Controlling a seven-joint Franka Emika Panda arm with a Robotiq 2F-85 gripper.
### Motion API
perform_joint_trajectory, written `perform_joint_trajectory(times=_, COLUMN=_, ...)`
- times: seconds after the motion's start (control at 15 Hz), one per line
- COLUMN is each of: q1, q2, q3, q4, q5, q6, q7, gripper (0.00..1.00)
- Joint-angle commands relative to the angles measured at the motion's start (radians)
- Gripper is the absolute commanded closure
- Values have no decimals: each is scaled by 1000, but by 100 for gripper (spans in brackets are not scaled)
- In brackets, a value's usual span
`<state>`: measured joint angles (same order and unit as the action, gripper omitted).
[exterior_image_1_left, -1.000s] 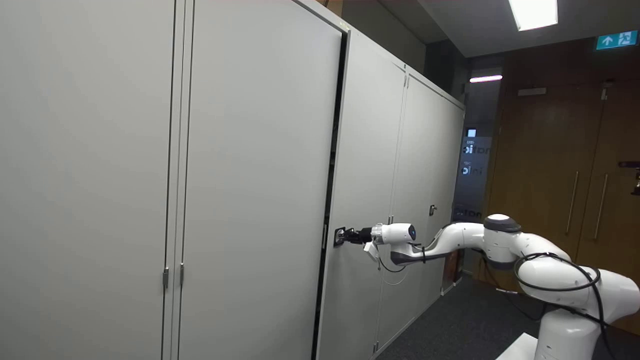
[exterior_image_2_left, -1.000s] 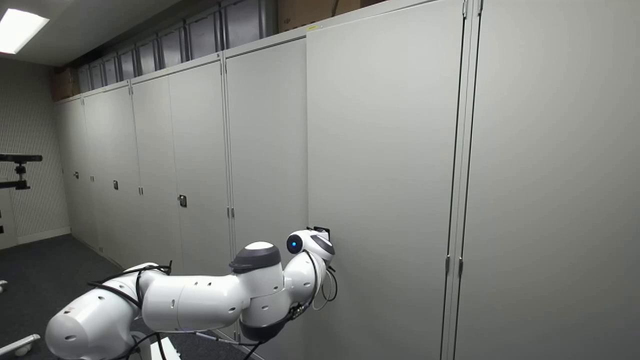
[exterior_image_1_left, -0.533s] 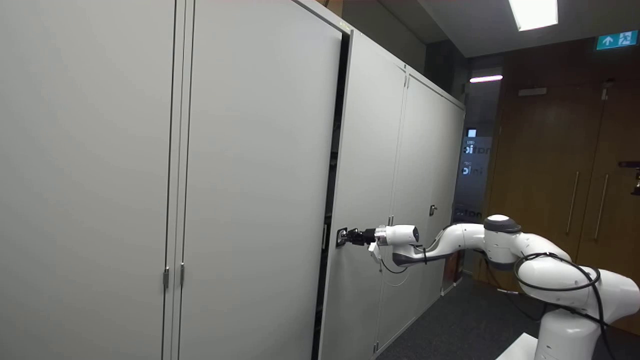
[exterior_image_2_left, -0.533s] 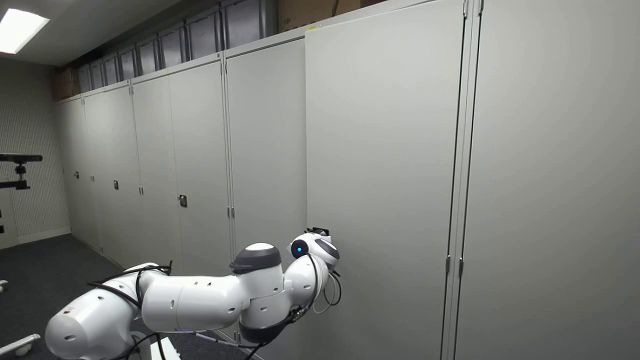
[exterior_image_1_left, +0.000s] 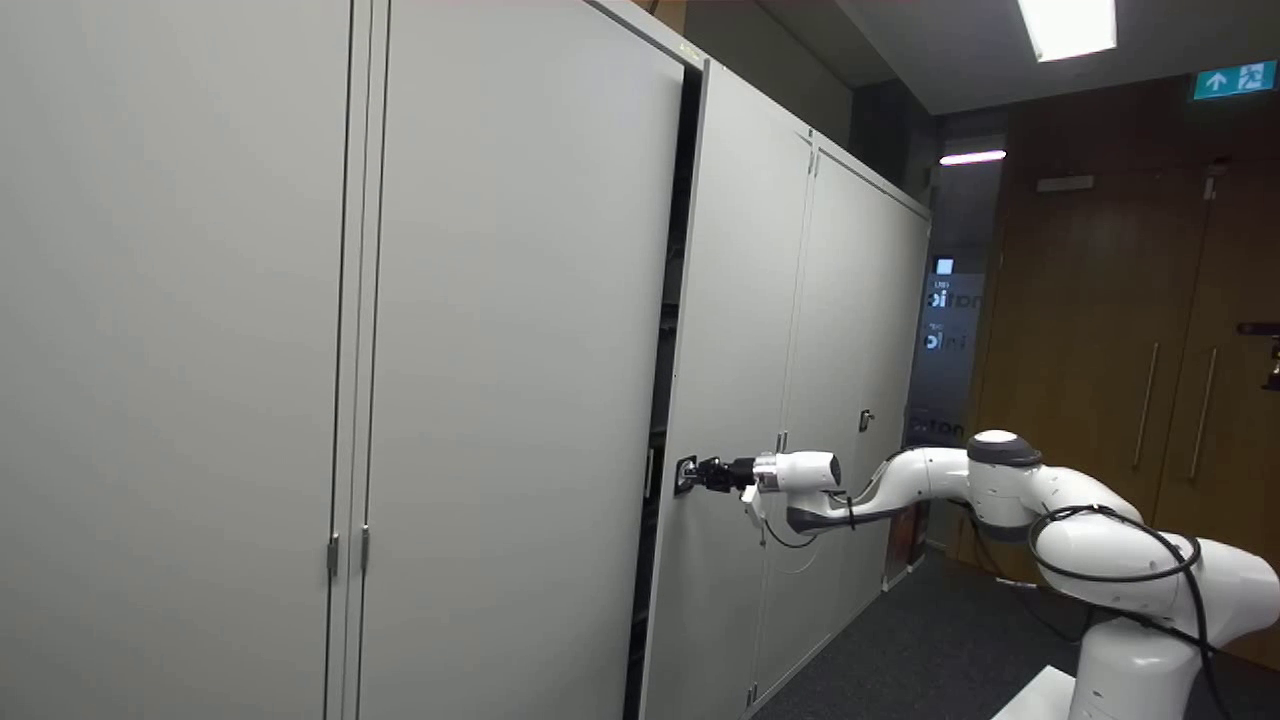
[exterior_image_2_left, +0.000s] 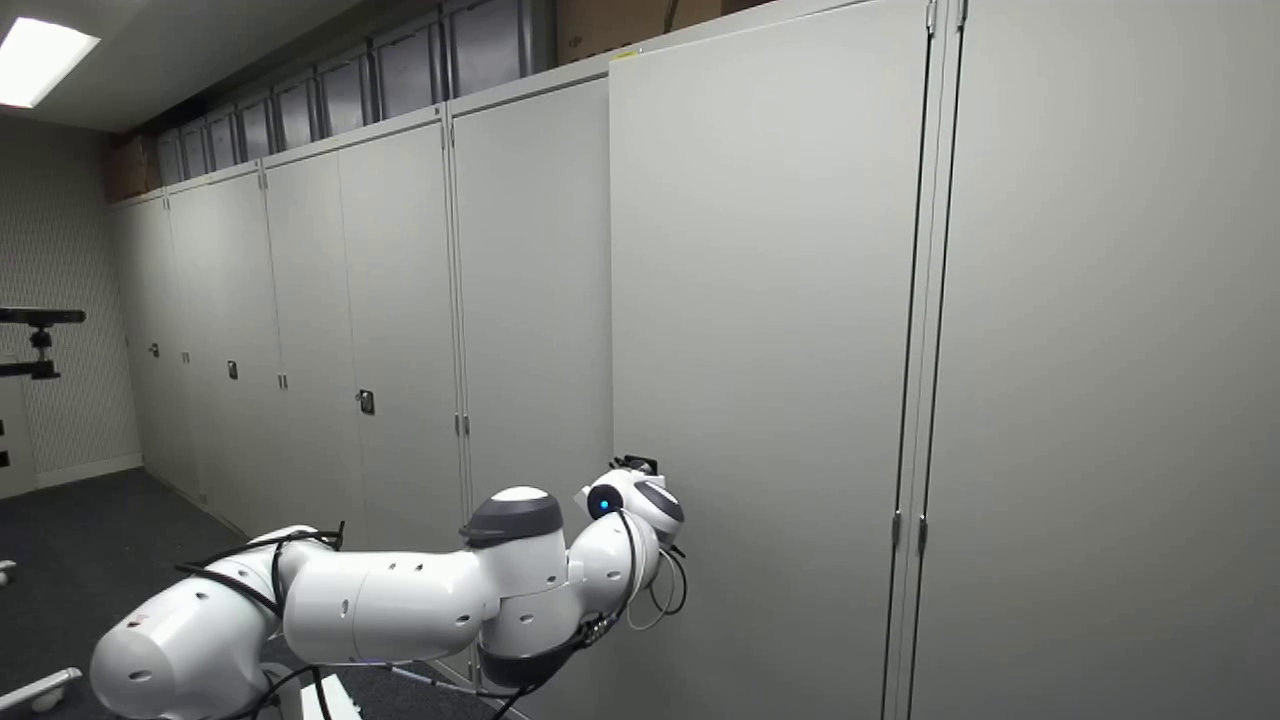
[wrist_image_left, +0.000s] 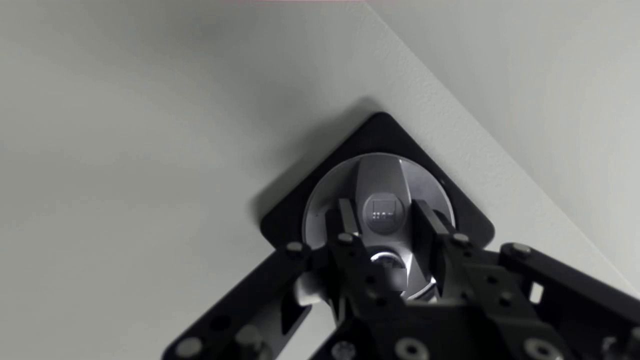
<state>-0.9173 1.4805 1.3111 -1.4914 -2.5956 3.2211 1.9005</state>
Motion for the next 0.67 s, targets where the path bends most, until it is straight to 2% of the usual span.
perform_joint_trajectory(times=0.0, q1=-14, q2=0, q3=-4, q4=37, q5=-3, q6=65, q7=26, gripper=92)
perform_joint_trajectory(times=0.6, q1=12, q2=0, q3=-4, q4=47, q5=8, q6=82, q7=29, gripper=92)
